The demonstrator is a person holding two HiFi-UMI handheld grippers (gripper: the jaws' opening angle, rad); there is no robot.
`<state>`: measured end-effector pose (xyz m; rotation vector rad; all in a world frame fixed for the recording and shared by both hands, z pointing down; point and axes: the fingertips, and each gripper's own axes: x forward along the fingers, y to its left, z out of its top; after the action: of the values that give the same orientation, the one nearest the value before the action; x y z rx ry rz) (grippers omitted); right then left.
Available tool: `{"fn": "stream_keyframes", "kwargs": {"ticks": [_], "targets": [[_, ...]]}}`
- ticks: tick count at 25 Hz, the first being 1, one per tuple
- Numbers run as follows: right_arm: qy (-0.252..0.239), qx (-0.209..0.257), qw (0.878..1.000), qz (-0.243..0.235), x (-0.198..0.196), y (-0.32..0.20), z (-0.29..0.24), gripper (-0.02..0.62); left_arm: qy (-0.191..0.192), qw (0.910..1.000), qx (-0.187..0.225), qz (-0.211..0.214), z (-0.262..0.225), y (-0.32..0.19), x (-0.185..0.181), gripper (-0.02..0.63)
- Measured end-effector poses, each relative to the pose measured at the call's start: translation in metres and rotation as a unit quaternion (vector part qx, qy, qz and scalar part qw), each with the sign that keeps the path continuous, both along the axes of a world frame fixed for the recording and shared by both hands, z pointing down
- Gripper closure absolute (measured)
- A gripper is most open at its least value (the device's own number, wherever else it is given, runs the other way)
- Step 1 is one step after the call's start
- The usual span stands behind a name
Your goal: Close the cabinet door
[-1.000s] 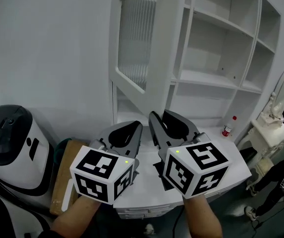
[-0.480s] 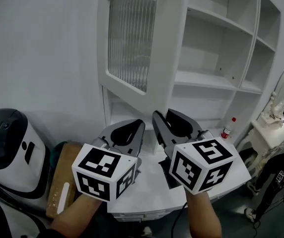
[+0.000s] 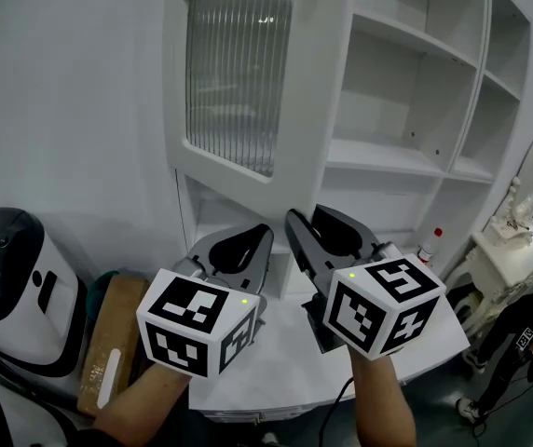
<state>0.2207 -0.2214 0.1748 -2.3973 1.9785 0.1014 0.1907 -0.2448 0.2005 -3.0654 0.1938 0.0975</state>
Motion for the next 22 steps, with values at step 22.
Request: {"fn": "stream_keyframes", "kwargs": {"ticks": [22], "targets": [[0.009, -0.004, 0.999, -0.033, 0.073, -0.015, -0.002, 0.471, -0.003, 0.9995, 0.007, -0.032, -0.005, -0.011, 0.073, 0.593]]}}
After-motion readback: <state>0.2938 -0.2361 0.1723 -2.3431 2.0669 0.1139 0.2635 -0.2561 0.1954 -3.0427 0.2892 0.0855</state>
